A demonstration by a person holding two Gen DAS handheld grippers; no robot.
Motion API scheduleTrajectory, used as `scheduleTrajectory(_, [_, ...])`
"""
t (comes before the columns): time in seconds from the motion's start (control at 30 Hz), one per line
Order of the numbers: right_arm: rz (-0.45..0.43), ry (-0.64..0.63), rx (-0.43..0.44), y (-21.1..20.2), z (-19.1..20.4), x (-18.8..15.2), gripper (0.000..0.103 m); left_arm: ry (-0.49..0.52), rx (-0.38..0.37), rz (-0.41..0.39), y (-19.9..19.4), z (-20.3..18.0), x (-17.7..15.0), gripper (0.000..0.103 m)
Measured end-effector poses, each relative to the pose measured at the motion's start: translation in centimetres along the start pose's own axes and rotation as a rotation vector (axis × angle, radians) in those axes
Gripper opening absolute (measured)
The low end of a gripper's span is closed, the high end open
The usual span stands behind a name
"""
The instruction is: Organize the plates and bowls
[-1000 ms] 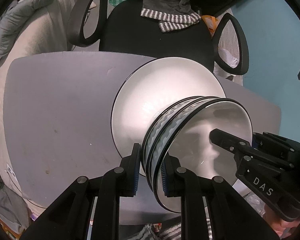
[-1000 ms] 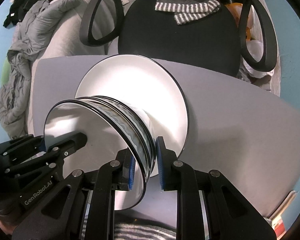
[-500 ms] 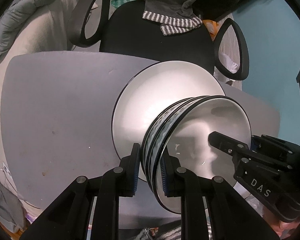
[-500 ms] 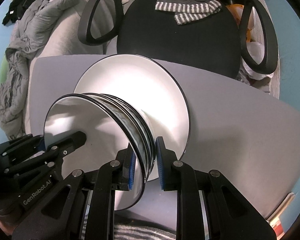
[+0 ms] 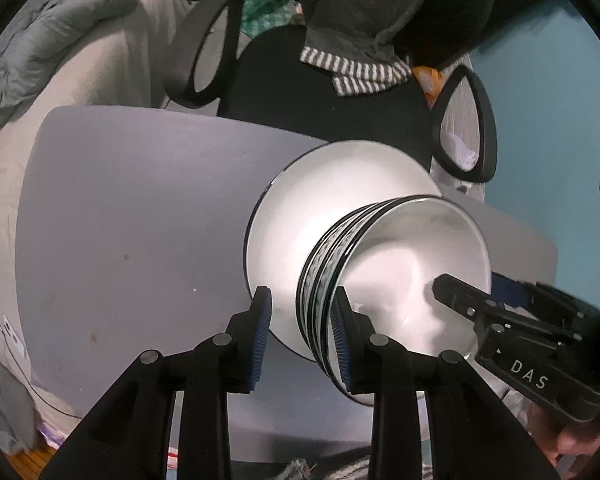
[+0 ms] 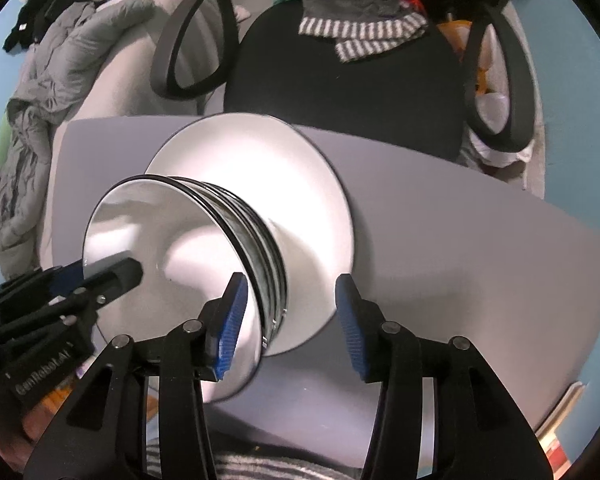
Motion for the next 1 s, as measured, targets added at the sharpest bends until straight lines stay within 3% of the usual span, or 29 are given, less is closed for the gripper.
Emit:
scheduleTrajectory(0.13, [-0.061,-0.002,-0.016,-2.2,-0.4,-0.8,0.057,0.008,-0.002,-0.079,-2.3,-0.2,-0.7,0.051])
scheduleTrajectory(0.3, [-0.131,-0.027,-0.056,-5.3,-0.7,-2.1,0.061,0.060,-0.001,-0.140,-5.1,-0.7,-2.4,0.065])
scheduleTrajectory(0.5, [-0.219,-0.056,-0.098,-9.6,-1.0,-3.5,0.062,0.025,-0.004,-0.182,-7.3,-0.3,-4.3,0.067])
scheduleTrajectory(0.73, [-0.329,-0.103,-0.148,-14.8,-1.4,-5.1,0.063,-0.010,-0.028,-0.273,-11.2,-1.2,-6.6,0.082])
scheduleTrajectory(0.9, [-0.397,-0.128,-0.142,-17.5,-1.6,-6.1,0.064,0.011,0.011,-0.343,-13.8,-2.6,-8.3,0.087])
scheduleTrajectory(1.0, [-0.432,-0.150,-0.150,-19.0,-1.6,-6.6,0.064,0.007,-0.003,-0.364,-15.0,-3.4,-9.4,0.087])
Point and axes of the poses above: each gripper's, at about its wrist camera, not at the fingertips, and y roughly the way its jaws point, z to its left, x to its top, the point moved 3 cm from there along y, roughly the way its jaws point, and after that the axes turned 3 degrees about -y, right-handed, at the moved point
